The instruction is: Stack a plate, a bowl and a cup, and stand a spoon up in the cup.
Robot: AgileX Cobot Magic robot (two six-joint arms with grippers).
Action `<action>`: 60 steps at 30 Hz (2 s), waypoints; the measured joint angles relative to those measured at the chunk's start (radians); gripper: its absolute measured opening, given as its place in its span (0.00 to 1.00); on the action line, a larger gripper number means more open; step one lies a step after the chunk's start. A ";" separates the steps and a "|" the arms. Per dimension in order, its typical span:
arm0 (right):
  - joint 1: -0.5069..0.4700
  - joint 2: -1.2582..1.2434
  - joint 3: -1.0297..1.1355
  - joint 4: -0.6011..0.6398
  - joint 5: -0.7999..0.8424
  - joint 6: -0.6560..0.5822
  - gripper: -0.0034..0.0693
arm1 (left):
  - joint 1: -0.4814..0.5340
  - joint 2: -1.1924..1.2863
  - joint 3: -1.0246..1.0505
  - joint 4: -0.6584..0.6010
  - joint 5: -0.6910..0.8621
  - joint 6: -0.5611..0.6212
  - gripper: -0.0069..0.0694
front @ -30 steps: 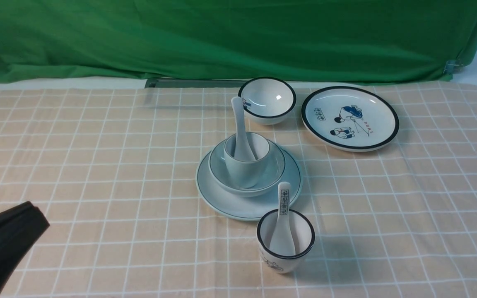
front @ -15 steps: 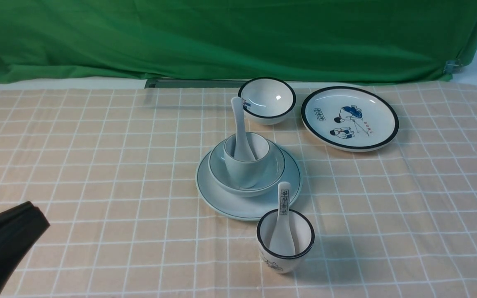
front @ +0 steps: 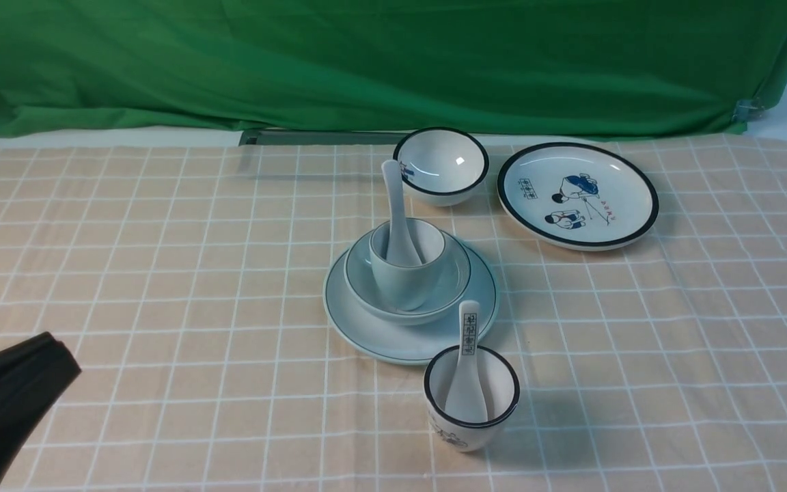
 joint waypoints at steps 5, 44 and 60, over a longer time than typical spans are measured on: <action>0.000 0.000 0.000 0.000 -0.001 0.001 0.11 | 0.000 0.000 0.000 0.008 0.000 0.000 0.09; 0.000 0.000 0.000 0.001 -0.008 0.002 0.25 | 0.660 -0.190 0.288 -0.046 0.171 -0.183 0.09; 0.000 0.000 0.000 0.002 -0.008 0.002 0.31 | 0.661 -0.191 0.288 -0.051 0.165 -0.180 0.09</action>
